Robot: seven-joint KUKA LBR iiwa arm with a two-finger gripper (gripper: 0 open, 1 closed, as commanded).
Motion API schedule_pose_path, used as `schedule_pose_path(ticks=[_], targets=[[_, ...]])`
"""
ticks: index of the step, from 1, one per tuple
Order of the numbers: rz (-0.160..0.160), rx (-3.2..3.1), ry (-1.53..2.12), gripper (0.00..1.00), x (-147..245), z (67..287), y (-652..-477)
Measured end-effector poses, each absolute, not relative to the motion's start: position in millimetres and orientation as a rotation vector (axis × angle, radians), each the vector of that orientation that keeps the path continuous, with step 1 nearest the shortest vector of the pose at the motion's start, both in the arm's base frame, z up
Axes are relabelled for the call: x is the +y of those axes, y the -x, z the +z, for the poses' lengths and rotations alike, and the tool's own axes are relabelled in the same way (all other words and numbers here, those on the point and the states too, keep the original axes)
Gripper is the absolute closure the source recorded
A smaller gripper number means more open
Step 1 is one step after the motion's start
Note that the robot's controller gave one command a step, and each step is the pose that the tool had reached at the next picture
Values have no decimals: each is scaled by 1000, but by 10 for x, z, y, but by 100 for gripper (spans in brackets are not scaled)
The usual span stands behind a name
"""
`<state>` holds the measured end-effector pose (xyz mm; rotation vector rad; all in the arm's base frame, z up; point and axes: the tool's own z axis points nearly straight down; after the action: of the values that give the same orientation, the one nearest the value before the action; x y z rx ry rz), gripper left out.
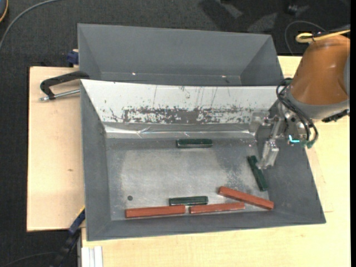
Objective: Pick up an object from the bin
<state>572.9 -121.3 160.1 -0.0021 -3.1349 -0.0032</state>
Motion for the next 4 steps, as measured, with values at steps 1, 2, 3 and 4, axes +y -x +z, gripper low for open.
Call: schedule_pose_path(ticks=[1, 2, 3, 4], targets=[[-3, -3101, 469, 0, -1254, 689, -5549], [0, -3091, 603, 0, -1482, 1023, -5450], [-2, -3048, 765, 0, -1457, 1008, -5370], [-22, -2815, 1393, 0, -1413, 720, -5444]])
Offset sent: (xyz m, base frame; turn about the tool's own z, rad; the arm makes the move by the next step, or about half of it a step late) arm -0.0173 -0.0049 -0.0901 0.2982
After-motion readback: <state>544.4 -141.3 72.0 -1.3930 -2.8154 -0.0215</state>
